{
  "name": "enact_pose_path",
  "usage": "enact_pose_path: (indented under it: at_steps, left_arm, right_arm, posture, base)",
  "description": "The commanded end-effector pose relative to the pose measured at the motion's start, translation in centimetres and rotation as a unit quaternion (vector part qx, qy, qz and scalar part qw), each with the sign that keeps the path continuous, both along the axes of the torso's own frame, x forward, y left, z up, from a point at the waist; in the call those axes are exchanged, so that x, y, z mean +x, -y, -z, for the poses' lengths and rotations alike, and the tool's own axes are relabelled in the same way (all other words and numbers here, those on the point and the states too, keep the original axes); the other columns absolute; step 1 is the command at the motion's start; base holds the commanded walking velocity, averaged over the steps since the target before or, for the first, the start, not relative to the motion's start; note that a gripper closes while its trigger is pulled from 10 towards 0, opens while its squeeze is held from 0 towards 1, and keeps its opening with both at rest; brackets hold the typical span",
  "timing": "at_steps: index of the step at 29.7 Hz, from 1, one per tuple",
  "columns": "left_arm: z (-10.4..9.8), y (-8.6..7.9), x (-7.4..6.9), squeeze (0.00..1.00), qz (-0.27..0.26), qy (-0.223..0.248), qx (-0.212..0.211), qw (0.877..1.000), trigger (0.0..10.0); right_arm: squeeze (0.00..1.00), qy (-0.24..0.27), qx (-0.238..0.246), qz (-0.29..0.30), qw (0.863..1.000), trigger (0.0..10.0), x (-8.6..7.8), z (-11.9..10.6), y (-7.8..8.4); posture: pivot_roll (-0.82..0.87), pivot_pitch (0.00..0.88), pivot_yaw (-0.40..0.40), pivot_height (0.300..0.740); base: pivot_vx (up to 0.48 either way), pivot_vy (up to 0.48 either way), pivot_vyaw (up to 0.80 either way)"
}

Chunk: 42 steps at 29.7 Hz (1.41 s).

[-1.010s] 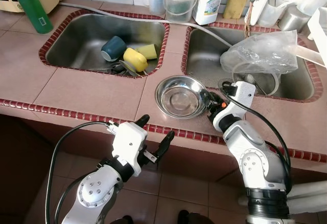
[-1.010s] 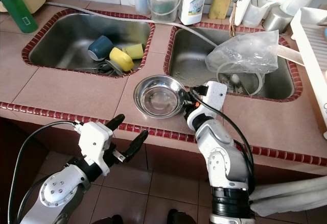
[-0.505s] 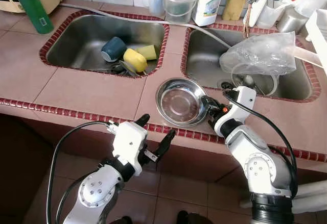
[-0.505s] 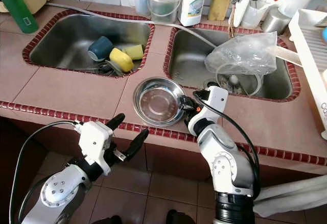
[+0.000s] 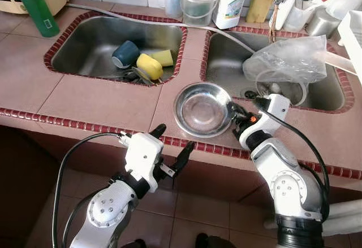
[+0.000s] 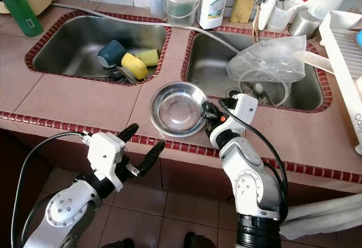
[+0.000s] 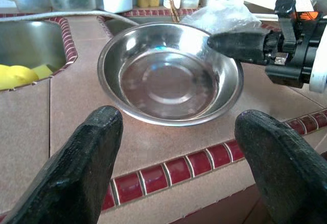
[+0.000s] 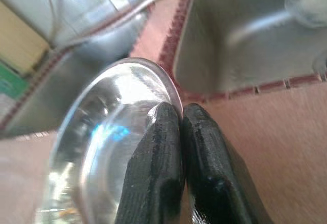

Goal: Kitchen organization

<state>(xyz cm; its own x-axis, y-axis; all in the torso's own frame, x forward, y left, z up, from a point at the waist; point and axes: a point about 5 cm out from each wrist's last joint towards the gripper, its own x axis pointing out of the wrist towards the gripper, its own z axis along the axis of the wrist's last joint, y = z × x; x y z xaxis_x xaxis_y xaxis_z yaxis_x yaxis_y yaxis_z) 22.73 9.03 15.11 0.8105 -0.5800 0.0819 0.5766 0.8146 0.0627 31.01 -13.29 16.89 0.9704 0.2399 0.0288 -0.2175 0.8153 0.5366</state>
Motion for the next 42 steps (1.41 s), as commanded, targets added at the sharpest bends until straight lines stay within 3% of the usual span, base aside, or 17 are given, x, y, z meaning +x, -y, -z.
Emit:
enact_pose_path:
  at_steps: [1,16,20,24,25,26,32,37,42]
  left_arm:
    - [0.1,-0.1,0.1,0.00,-0.004,0.000,0.000,1.000,10.0]
    - [-0.4,-0.3,1.5,0.00,-0.011,0.019,0.000,1.000,10.0]
    - [-0.7,-0.5,2.0,0.00,-0.019,0.022,-0.005,1.000,10.0]
    - [-0.8,-1.4,3.2,0.00,-0.049,0.014,-0.030,0.998,10.0]
    - [-0.8,-1.6,3.4,0.00,-0.054,0.013,-0.033,0.998,10.0]
    - [-0.8,-1.8,3.7,0.00,-0.062,0.011,-0.038,0.997,10.0]
    - [-1.1,-3.1,5.2,0.00,-0.107,0.002,-0.062,0.992,10.0]
    - [-0.9,-3.7,6.1,0.00,-0.128,-0.001,-0.055,0.990,10.0]
    - [-0.8,-4.4,6.9,0.00,-0.162,-0.006,-0.066,0.985,10.0]
  right_arm:
    - [0.00,0.027,0.011,0.002,1.000,0.0,-0.2,-0.7,0.3]
    - [0.00,0.105,0.085,0.023,0.991,0.0,0.0,-1.9,0.5]
    - [0.00,0.128,0.077,0.030,0.988,0.0,0.0,-2.3,0.7]
    - [0.00,0.165,0.024,0.036,0.985,0.0,-0.1,-2.7,1.0]
    - [0.00,0.169,0.008,0.032,0.985,3.9,-0.1,-2.6,0.9]
    - [0.00,0.173,-0.004,0.029,0.984,10.0,-0.1,-2.6,0.8]
    - [0.00,0.207,-0.048,0.028,0.977,10.0,-0.2,-2.9,0.6]
    - [0.00,0.226,-0.101,0.028,0.969,10.0,-0.1,-2.7,0.5]
    - [0.00,0.242,-0.121,0.041,0.962,10.0,-0.1,-2.9,0.7]
  posture:
    - [-0.04,0.175,-0.025,0.740]
    - [-0.04,0.125,-0.008,0.740]
    - [-0.04,0.105,-0.007,0.740]
    - [-0.04,0.079,-0.009,0.740]
    - [-0.05,0.075,-0.009,0.740]
    - [-0.05,0.075,-0.008,0.740]
    - [-0.06,0.056,-0.002,0.740]
    - [-0.06,0.039,-0.003,0.740]
    - [-0.06,0.026,-0.004,0.740]
  base:
    - [0.000,0.000,0.00]
    - [0.000,0.000,0.00]
    - [0.000,0.000,0.00]
    - [0.000,0.000,0.00]
    - [0.000,0.000,0.00]
    - [0.000,0.000,0.00]
    - [0.000,0.000,0.00]
    - [0.000,0.000,0.00]
    - [0.000,0.000,0.00]
